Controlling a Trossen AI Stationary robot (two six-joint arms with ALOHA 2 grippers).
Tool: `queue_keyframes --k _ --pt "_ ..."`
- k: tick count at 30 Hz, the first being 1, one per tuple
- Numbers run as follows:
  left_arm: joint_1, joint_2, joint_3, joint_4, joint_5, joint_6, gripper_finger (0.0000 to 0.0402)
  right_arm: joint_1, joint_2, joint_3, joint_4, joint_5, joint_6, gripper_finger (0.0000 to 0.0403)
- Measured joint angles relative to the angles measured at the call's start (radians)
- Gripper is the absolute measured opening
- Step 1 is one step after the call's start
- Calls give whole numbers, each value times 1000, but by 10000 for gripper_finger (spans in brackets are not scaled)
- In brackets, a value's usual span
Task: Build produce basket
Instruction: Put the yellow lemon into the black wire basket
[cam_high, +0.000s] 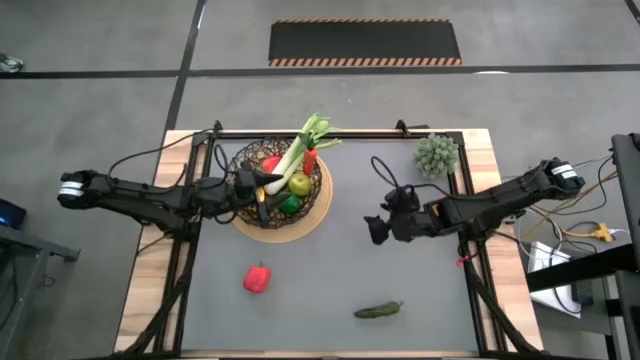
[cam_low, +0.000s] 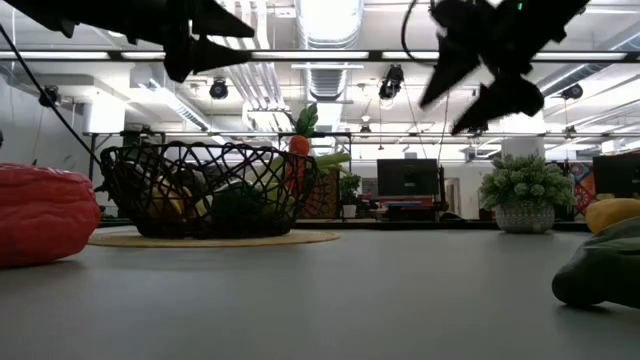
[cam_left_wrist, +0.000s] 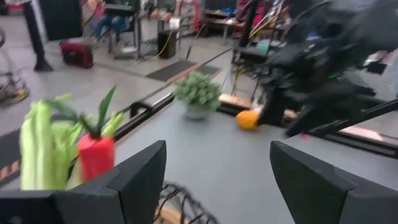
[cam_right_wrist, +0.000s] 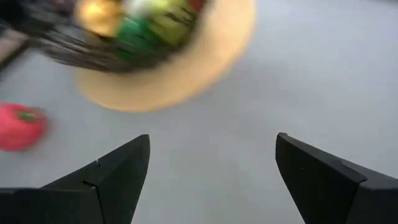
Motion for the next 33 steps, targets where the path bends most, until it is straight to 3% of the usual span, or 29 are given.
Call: queue_keyframes --k 11,20,33 --pt "-7 0 -1 26 6 22 268 -257 0 0 -467 -236 107 327" --pt "-7 2 -1 26 5 27 268 -428 0 0 -801 -269 122 327" --pt "-7 2 -4 26 5 46 268 -464 7 -41 -853 -293 141 327"
